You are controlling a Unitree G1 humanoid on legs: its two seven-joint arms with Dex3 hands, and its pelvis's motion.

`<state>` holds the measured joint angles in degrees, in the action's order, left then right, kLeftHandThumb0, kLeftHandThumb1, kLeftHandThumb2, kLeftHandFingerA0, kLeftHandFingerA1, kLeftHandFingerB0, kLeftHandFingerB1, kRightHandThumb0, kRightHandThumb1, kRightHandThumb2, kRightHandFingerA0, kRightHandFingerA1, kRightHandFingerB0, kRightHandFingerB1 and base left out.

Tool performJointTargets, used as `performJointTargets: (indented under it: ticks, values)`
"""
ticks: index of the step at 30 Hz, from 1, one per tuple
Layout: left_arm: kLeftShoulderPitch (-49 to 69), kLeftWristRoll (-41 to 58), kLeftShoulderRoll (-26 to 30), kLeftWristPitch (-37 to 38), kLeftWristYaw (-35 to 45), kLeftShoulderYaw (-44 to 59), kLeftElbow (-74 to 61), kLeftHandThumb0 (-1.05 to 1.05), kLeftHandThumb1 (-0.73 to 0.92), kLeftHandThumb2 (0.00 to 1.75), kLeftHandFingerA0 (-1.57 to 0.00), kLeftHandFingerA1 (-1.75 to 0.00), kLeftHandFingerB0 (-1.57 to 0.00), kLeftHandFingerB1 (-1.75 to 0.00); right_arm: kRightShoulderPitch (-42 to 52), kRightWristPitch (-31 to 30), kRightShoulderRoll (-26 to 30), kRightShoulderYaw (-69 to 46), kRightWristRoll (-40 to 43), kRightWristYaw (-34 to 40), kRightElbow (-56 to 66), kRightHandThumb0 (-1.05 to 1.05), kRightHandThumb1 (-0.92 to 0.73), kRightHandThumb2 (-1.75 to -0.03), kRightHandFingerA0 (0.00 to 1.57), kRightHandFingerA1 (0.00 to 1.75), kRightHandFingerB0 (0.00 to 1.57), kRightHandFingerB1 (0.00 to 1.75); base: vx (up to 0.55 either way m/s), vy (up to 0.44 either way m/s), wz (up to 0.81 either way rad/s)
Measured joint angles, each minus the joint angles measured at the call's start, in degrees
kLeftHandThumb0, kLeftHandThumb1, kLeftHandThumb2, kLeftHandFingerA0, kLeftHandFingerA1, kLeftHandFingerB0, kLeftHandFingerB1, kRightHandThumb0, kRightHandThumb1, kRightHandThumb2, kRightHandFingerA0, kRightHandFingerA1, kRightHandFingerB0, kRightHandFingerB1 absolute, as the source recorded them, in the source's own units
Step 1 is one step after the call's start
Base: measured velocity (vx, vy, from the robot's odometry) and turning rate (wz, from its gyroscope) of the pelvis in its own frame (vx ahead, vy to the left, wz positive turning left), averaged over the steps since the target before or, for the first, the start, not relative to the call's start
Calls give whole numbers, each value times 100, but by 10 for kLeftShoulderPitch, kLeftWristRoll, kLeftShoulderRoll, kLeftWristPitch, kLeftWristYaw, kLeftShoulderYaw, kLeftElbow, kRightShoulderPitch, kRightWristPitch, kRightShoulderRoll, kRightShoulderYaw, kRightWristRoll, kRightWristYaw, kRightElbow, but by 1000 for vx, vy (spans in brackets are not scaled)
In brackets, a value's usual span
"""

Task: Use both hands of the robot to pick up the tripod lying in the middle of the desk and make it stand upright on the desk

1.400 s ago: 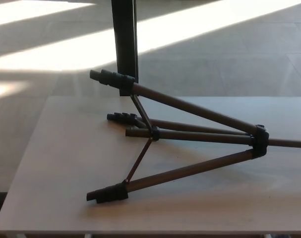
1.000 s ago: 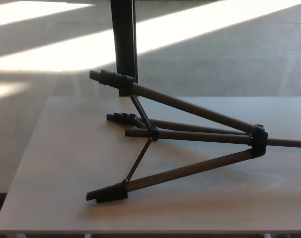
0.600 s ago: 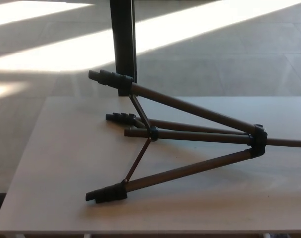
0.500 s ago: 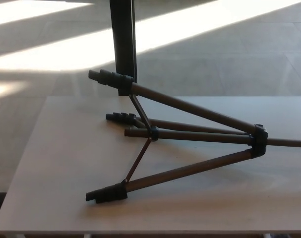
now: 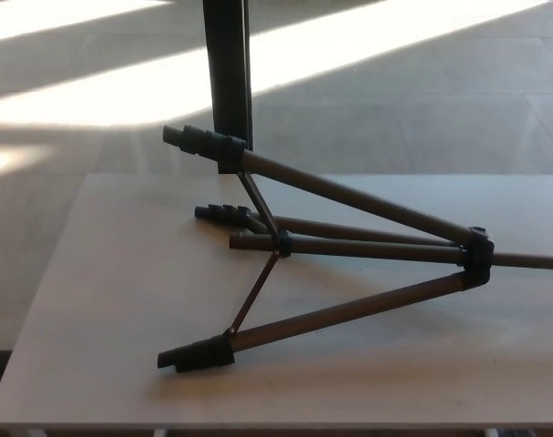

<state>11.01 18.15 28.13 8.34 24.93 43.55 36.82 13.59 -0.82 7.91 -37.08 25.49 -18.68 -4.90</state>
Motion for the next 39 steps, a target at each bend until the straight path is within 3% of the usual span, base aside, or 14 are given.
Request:
performJointTargets:
  ticks: [2, 3, 4, 5, 6, 7, 8, 9, 10, 27, 28, 29, 38, 39]
  values:
    - [-20, 3, 2, -3, -1, -1, -37, -87, 65, 61, -36, -60, -29, -44, -8, -4, -20, 19, 2, 4, 31, -73, -60, -98, 44, 69, 28, 51, 0, 0, 0]
    - [-26, 3, 3, -5, -2, -2, -50, -89, 52, 76, -36, -63, -27, -48, -10, -5, -26, 26, 3, 6, 41, -73, -74, -63, 45, 67, 34, 39, 0, 0, 0]
    - [-39, 4, 4, -8, -2, -3, -74, -89, 52, 76, -36, -63, -27, -48, -14, -8, -39, 39, 4, 9, 59, -73, -74, -63, 45, 67, 34, 39, 0, 0, 0]
    - [-46, 5, 4, -9, -3, -4, -88, -79, 72, 62, -32, -58, -23, -40, -16, -10, -46, 46, 5, 11, 70, -74, -74, -62, 49, 68, 42, 39, 0, 0, 0]
    - [-57, 5, 5, -12, -4, -7, -109, -81, 55, 96, -28, -60, -16, -49, -19, -13, -57, 57, 7, 14, 84, -74, -77, -63, 47, 66, 37, 39, 0, 0, 0]
    - [-66, 5, 5, -14, -5, -12, -125, -77, 70, 61, -32, -57, -22, -39, -21, -16, -64, 66, 8, 16, 95, -80, -61, -80, 47, 66, 36, 46, 0, 0, 0]
    - [-76, 5, 5, -17, -6, -17, -140, -77, 70, 61, -33, -56, -23, -38, -24, -18, -72, 75, 9, 17, 104, -80, -62, -100, 48, 68, 35, 52, 0, 0, 0]
    - [-88, 4, 5, -21, -8, -25, -161, -73, 70, 61, -33, -55, -24, -38, -26, -22, -81, 87, 10, 19, 116, -82, -62, -99, 47, 67, 35, 51, 0, 0, 0]
    - [-96, 4, 5, -24, -9, -31, -175, -75, 54, 92, -30, -59, -18, -49, -27, -24, -88, 96, 11, 21, 124, -76, -73, -62, 51, 64, 43, 39, 0, 0, 0]
    - [-302, -27, -4, -126, -33, -252, -465, -76, 68, 61, -43, -51, -35, -37, -59, -114, -178, 235, 21, 71, 223, -77, -74, -62, 46, 69, 42, 40, 0, 0, 0]
    - [-314, -31, -4, -133, -34, -266, -478, -76, 69, 61, -42, -53, -35, -38, -62, -121, -180, 237, 21, 76, 227, -77, -59, -100, 50, 72, 37, 53, 0, 0, 0]
    - [-320, -34, -4, -137, -35, -273, -484, -73, 66, 60, -43, -54, -37, -40, -63, -124, -181, 239, 21, 78, 229, -77, -72, -62, 49, 69, 45, 41, 0, 0, 0]
    - [-472, -105, -4, -189, -40, -427, -512, -68, 61, 60, -40, -55, -38, -43, -76, -180, -195, 248, 31, 122, 239, -77, -71, -62, 53, 69, 49, 43, 0, 0, 0]
    - [-494, -115, -4, -192, -40, -445, -507, -70, 63, 59, -42, -56, -40, -43, -77, -186, -195, 248, 32, 127, 239, -81, -57, -80, 49, 71, 47, 51, 0, 0, 0]
